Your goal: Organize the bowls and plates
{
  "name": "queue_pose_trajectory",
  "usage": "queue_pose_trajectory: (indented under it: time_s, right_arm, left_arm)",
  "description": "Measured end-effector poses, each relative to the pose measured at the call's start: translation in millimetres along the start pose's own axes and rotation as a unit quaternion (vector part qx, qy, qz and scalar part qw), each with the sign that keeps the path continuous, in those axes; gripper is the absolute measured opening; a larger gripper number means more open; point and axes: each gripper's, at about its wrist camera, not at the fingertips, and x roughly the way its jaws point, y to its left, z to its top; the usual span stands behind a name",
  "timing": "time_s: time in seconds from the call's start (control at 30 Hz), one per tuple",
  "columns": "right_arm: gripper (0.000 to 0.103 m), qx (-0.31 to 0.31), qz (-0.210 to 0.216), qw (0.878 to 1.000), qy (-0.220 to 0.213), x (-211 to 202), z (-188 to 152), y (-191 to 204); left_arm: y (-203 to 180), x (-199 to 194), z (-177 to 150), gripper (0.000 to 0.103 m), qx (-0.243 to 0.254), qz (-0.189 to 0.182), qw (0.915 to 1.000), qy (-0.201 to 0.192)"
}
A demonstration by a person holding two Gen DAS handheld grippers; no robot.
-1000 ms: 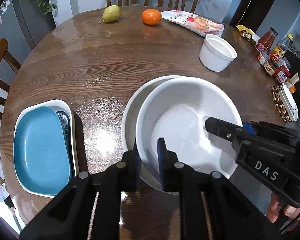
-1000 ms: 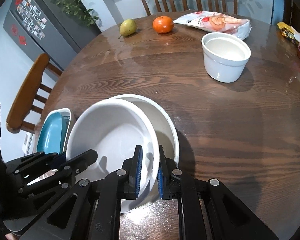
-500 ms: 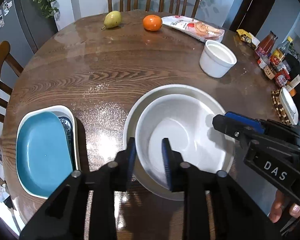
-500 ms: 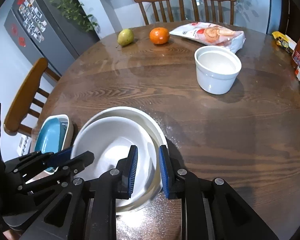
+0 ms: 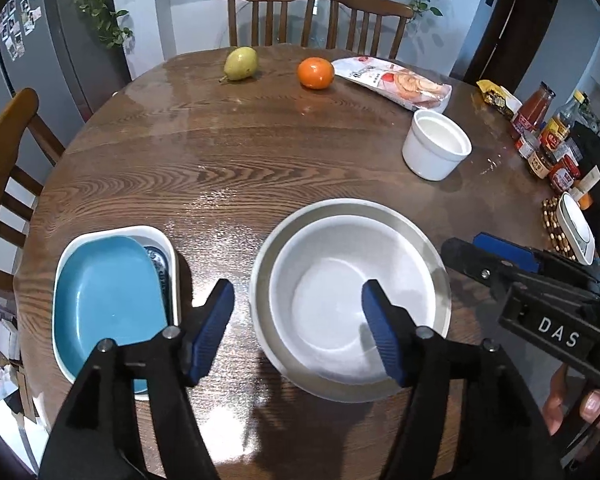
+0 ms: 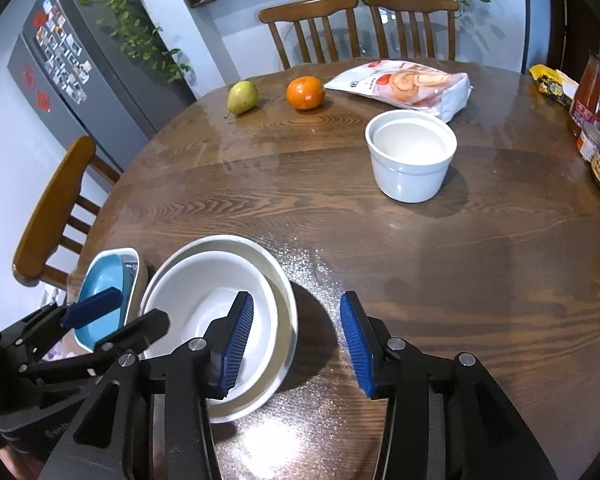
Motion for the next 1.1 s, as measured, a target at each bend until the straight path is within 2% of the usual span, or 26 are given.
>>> queue_pose_trajectory:
  time_s: [0.3,0.43,0.67,0.9,1.1]
  right_arm:
    - [0.047,0.001,0.011,1.0,0.001,-7.9,-3.9,-4.9]
    - [0.061,-0.003,0.012,1.0,-0.003,-13.4,-5.9,-5.3]
    - [0.063,0.007,0.018,1.0,-0.006,-18.5,-9.6,-16.2]
    - [0.063,0.016,0.022,1.0,-0.004,-21.7,-14.4,-28.7]
    - [0.063,0.02,0.021,1.0,0.002,-22.1,-18.4,-39.4]
  left_arm:
    - [0.3,-6.9,-3.9,0.082,-0.003,0.019,0.9998,0.0]
    - [0.2,-8.6,-5.9,0.09,-0.007,0.023,0.9997,0.002]
    - [-2.2,-12.9,-8.2,0.102,-0.015,0.033,0.9994,-0.004]
    - [-4.7,-9.9,-12.6,0.102,-0.027,0.047,0.9985,0.005]
    - [-9.4,-8.3,-16.1,0.102,-0.033,0.046,0.9983,0.012]
